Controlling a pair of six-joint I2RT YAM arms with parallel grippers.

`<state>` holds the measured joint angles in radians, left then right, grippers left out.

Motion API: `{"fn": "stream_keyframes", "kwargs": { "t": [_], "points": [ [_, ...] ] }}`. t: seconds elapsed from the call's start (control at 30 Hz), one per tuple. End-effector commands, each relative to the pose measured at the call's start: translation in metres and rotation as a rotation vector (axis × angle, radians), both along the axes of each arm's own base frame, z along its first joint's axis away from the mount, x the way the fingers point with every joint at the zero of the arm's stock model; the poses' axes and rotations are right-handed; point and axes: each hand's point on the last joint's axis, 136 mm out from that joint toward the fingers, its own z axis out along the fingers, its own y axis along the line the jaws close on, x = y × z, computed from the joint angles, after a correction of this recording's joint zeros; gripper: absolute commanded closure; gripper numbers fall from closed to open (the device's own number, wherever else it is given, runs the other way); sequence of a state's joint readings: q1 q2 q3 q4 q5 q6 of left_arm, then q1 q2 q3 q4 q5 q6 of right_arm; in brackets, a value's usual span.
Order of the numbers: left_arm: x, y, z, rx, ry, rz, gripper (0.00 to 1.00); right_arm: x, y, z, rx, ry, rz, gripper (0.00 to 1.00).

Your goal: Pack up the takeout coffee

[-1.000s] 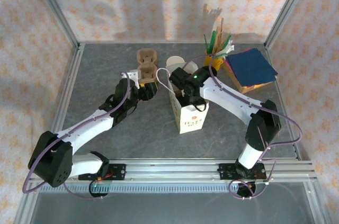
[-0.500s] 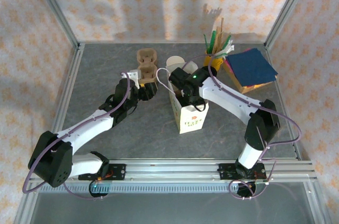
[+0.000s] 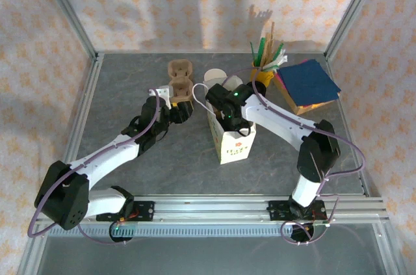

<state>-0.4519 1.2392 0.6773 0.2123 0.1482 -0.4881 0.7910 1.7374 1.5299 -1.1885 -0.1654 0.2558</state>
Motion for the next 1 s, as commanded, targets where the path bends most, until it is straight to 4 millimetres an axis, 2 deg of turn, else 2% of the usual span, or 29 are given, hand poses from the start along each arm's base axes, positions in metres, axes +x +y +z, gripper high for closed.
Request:
{"fn": "stream_keyframes", "kwargs": {
  "t": [0.0, 0.97],
  "points": [
    [-0.001, 0.002, 0.006, 0.017, -0.027, 0.006, 0.32, 0.001, 0.007, -0.004, 0.006, 0.016, 0.023, 0.72],
    [-0.002, 0.003, 0.002, 0.024, -0.017, 0.009, 0.32, -0.006, 0.004, -0.02, 0.015, 0.047, 0.013, 0.72]
  ]
}}
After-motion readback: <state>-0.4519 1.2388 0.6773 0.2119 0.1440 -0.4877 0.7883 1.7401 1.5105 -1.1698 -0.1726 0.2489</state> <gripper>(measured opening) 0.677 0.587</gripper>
